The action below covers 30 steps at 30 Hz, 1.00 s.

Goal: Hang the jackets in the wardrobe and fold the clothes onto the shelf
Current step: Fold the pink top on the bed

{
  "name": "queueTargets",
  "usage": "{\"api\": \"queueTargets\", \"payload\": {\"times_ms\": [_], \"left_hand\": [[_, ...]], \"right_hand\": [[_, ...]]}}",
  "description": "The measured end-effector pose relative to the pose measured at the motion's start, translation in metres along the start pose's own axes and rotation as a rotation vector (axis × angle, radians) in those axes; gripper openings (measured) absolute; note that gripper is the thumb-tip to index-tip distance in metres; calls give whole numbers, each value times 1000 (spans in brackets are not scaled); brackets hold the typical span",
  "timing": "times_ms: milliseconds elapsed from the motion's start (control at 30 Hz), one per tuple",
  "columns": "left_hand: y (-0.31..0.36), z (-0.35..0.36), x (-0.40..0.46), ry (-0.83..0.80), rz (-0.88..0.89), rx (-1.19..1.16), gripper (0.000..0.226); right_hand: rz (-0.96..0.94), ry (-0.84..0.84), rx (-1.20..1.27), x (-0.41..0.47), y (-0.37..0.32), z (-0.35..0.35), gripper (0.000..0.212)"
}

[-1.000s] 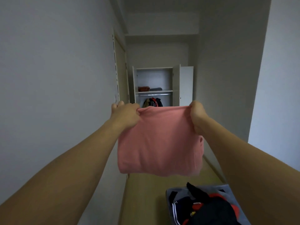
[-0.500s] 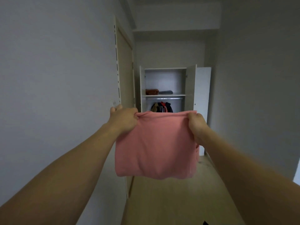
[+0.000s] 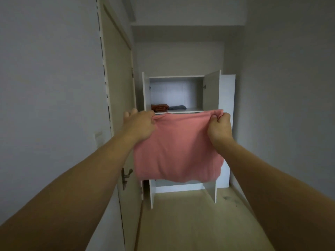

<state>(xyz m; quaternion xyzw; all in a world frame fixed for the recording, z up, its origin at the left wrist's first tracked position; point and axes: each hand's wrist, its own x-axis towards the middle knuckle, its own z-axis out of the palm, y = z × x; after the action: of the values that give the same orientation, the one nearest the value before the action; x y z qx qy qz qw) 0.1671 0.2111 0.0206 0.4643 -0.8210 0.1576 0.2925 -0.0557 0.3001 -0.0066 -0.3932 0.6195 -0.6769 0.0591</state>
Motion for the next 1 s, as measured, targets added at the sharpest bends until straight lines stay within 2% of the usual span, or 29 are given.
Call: {"api": "queueTargets", "payload": {"times_ms": [200, 300, 400, 600, 800, 900, 1000], "left_hand": [[-17, 135, 127, 22, 40, 128, 23], [-29, 196, 193, 55, 53, 178, 24], [-43, 240, 274, 126, 37, 193, 25], [-61, 320, 410, 175, 15, 202, 26], [-88, 444, 525, 193, 14, 199, 26], [-105, 505, 594, 199, 29, 188, 28], [-116, 552, 682, 230, 32, 183, 23]], "right_hand": [[55, 29, 31, 140, 80, 81, 27], [82, -1, 71, 219, 117, 124, 20], [53, -24, 107, 304, 134, 164, 11], [9, 2, 123, 440, 182, 249, 15], [-56, -1, -5, 566, 265, 343, 25], [-170, -24, -141, 634, 307, 389, 14], [-242, -6, -228, 709, 333, 429, 11]]}}
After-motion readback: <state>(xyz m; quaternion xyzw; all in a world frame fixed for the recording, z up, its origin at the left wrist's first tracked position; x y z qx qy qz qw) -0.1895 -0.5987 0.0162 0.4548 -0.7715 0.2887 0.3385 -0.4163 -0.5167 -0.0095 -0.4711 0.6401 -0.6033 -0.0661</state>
